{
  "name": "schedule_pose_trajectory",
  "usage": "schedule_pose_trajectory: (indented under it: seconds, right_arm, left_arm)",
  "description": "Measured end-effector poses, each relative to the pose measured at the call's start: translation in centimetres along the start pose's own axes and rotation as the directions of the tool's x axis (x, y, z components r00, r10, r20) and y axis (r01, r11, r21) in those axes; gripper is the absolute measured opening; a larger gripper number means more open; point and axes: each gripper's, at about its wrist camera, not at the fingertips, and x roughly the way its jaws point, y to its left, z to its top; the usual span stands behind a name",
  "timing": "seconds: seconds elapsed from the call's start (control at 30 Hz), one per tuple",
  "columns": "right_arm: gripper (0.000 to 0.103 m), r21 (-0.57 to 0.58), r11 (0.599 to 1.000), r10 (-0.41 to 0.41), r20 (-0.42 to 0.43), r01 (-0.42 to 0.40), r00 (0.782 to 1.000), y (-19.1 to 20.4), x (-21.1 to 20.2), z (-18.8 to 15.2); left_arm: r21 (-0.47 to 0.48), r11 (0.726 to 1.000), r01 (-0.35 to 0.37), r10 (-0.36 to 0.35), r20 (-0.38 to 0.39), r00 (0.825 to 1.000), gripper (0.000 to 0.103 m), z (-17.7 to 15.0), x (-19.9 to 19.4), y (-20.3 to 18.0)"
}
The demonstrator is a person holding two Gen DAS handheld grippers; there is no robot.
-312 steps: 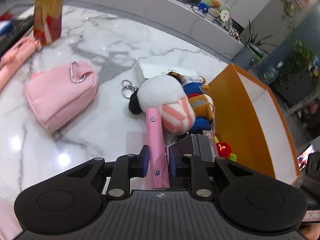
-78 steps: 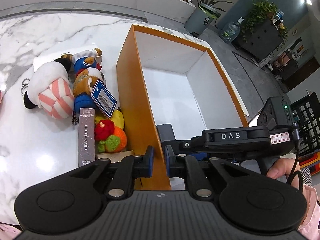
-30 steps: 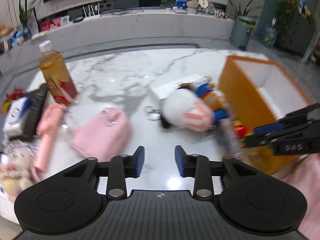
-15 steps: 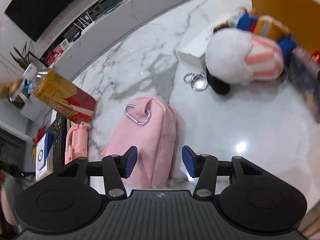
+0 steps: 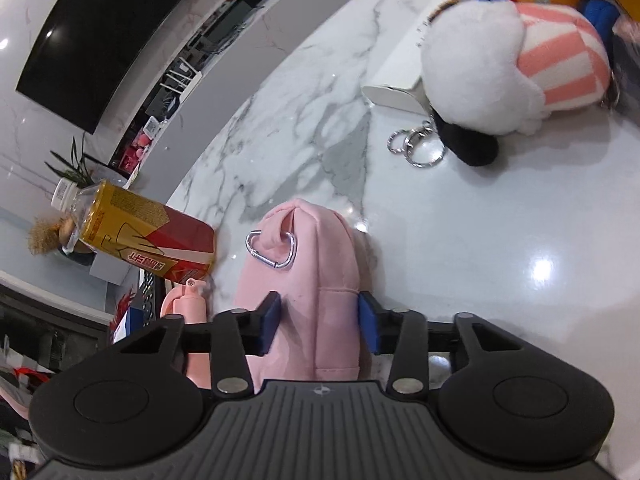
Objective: Organize objects
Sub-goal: 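Grasp the pink backpack pouch with the left tool while the right grasps the photo card box, then lift the pink pouch and photo card box toward the orange box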
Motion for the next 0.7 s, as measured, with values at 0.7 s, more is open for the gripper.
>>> schedule_pose_trajectory:
  seconds: [0.7]
  right_arm:
    - [0.024, 0.049, 0.967, 0.229, 0.266, -0.25, 0.936, -4.4, -11.8, -4.1]
  left_arm:
    - [-0.544, 0.616, 0.569, -0.45, 0.35, 0.822, 0.03, 1.9, -16.1, 8.9]
